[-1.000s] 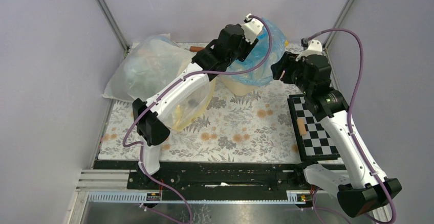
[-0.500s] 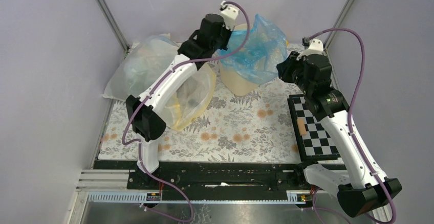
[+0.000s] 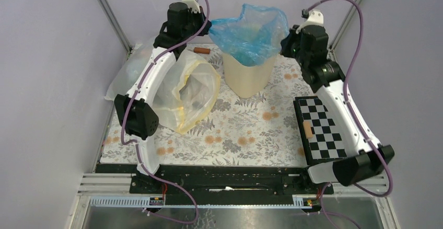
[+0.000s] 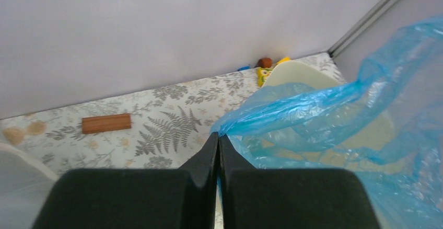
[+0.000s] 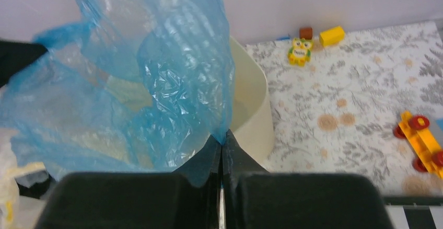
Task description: Put the trash bags into the trash bin
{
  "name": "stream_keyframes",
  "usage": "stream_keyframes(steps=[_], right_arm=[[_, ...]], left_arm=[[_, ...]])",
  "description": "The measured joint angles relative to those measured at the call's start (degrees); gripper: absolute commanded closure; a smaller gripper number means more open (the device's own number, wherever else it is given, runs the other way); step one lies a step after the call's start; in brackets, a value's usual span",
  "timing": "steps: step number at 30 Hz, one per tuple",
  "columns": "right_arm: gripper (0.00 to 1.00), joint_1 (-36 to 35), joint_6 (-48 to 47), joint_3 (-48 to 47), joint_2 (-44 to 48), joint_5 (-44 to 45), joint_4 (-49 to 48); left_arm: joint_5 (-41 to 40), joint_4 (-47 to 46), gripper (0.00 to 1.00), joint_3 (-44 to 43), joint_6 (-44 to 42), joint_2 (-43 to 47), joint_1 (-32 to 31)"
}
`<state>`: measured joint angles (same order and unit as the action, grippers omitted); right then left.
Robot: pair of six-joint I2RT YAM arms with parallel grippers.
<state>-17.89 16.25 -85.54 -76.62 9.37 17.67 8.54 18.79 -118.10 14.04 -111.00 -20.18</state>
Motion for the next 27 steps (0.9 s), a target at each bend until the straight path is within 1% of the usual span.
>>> stream_keyframes(steps=[5, 7, 12, 19, 25, 27], right_arm=[[1.00, 0.00, -0.61, -13.07, -10.56, -1.42, 1.53], [1.00, 0.00, -0.61, -16.48, -13.99, -2.40, 2.32], [1.00, 0.00, -0.68, -15.98, -17.27, -3.43, 5.70], [1.00, 0.31, -2.32, -12.74, -15.37, -1.31, 7.96], [1.00, 0.70, -3.21, -8.85, -8.15, 1.11, 8.72], [0.96, 0.81, -3.15, -5.33, -4.79, 1.64, 8.09]], left_arm=[[5.68, -4.50, 1.00, 3.56, 5.73, 0.96, 0.81], [7.61, -5.90, 1.00, 4.79, 6.95, 1.14, 0.59], [10.40, -8.17, 1.00, 9.20, 8.50, 1.44, 0.13], [10.45, -8.24, 1.00, 15.45, 8.98, 2.78, 0.76], [10.25, -10.16, 1.00, 21.53, 9.11, 7.93, 2.64], [10.27, -12.13, 1.00, 24.39, 9.16, 9.81, 3.26]])
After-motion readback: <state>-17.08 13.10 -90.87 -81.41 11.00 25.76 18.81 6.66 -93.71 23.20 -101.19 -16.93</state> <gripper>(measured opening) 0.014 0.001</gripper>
